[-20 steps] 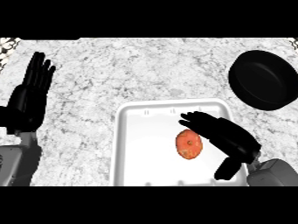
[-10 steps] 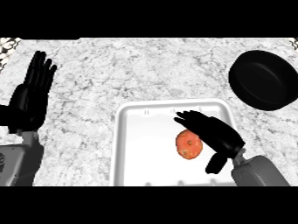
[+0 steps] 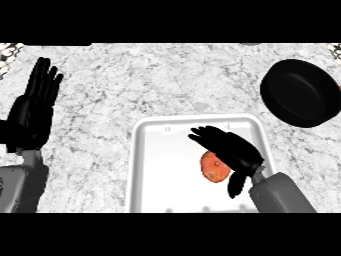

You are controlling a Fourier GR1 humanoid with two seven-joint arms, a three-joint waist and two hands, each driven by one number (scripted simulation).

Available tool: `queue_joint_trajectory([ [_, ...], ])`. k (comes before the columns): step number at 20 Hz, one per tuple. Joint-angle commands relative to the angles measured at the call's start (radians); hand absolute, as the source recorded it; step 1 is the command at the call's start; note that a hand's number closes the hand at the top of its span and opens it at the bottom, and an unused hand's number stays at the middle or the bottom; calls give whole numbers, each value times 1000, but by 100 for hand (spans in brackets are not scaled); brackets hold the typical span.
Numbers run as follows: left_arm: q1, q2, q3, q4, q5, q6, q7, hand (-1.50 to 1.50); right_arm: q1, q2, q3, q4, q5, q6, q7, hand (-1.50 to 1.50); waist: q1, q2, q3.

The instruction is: Pick the squash from the tray and place it in the pot

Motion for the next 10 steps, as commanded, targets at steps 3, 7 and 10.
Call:
queue_joint_trajectory([
  [3, 0, 31, 40, -11, 30, -39, 6, 0, 62, 18, 107, 12, 75, -57, -98, 150, -1, 8, 10],
  [7, 60, -13, 4, -28, -3, -25, -42, 0, -10, 90, 80, 97, 88, -136, -134, 150, 6, 10, 10],
  [10, -57, -16, 14, 48, -16, 9, 10, 0, 38, 91, 105, 40, 122, -128, -112, 150, -5, 9, 10],
])
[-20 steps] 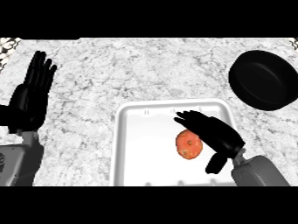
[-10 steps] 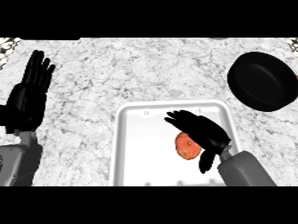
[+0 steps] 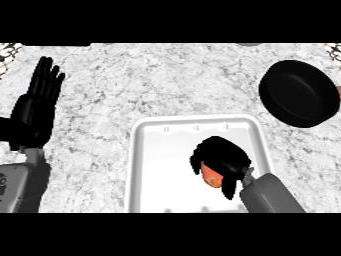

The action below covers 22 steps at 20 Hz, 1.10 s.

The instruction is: Pick the squash from the tray and place it in the pot

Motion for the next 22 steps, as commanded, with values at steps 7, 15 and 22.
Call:
queue_joint_trajectory([
  [7, -33, 25, 41, 31, 24, -40, -8, 0, 79, 45, -3, -73, 87, -142, 45, 150, -6, 14, 17],
  [15, 8, -20, 11, 10, -14, 5, -15, 0, 283, 147, 347, -470, 242, 19, 404, 150, -14, 7, 16],
  [22, 46, 23, 45, -9, 13, -36, -8, 0, 334, 150, 321, -820, 325, 43, 670, 150, -13, 6, 16],
])
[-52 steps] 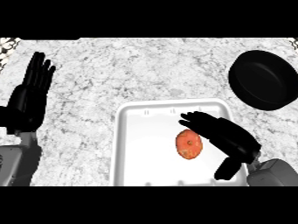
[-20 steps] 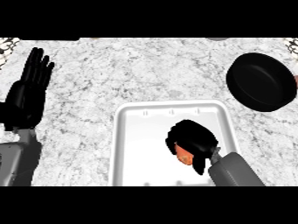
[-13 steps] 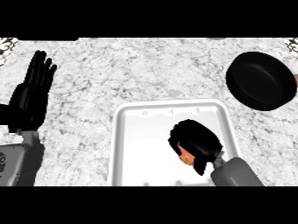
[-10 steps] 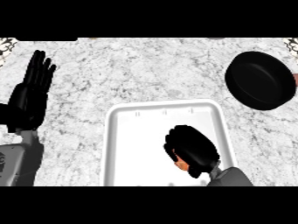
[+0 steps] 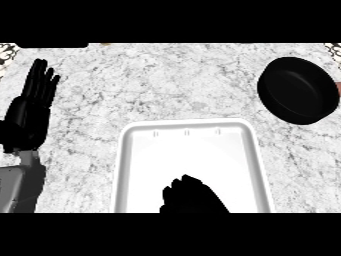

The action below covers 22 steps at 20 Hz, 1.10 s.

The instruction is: Pick the squash from the tray and place it in the pot

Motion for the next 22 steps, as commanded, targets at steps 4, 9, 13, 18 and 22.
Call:
queue_joint_trajectory([
  [4, -9, -10, -11, 16, -27, 16, -12, 0, -29, 12, -62, -325, 46, 20, 232, 150, 1, 5, 1],
  [9, 5, 15, 10, -5, 4, -22, -10, 0, -77, -11, -324, -446, -1, 23, 197, 150, 14, 8, 2],
  [13, -6, -30, -39, -33, -33, 22, 26, 0, -180, -18, -581, -444, -154, 57, 181, 150, 19, 11, 3],
  [18, 16, -5, 9, -38, 5, -9, 1, 0, -259, -151, -928, -340, -377, 133, 111, 150, 19, 11, 3],
  [22, -26, 5, 10, -29, 4, -7, 42, 0, -288, -277, -1102, -159, -484, 125, -14, 150, 15, 10, 4],
])
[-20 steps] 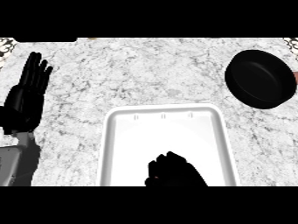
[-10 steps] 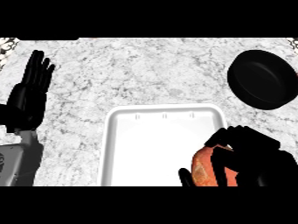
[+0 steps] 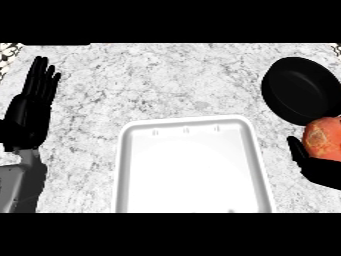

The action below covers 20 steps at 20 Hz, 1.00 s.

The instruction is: Pick the squash from the tray and place it in the pot

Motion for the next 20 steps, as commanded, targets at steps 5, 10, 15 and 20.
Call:
queue_joint_trajectory([
  [5, -4, -6, -6, -11, -4, 1, 20, 0, -194, -208, -314, 489, -171, -93, -236, 150, 13, 3, 1],
  [10, -51, -14, -4, 18, -21, 22, 29, 0, -261, -292, -319, 764, -192, -141, -387, 150, 9, 1, 0],
  [15, -48, -6, 16, 36, 13, -12, 30, 0, -347, -363, -324, 1058, -159, -273, -544, 150, 11, 2, 0],
  [20, 20, -44, -42, -68, -42, 23, 20, 0, -481, -383, -297, 1363, -105, -395, -624, 150, 28, 3, 1],
])
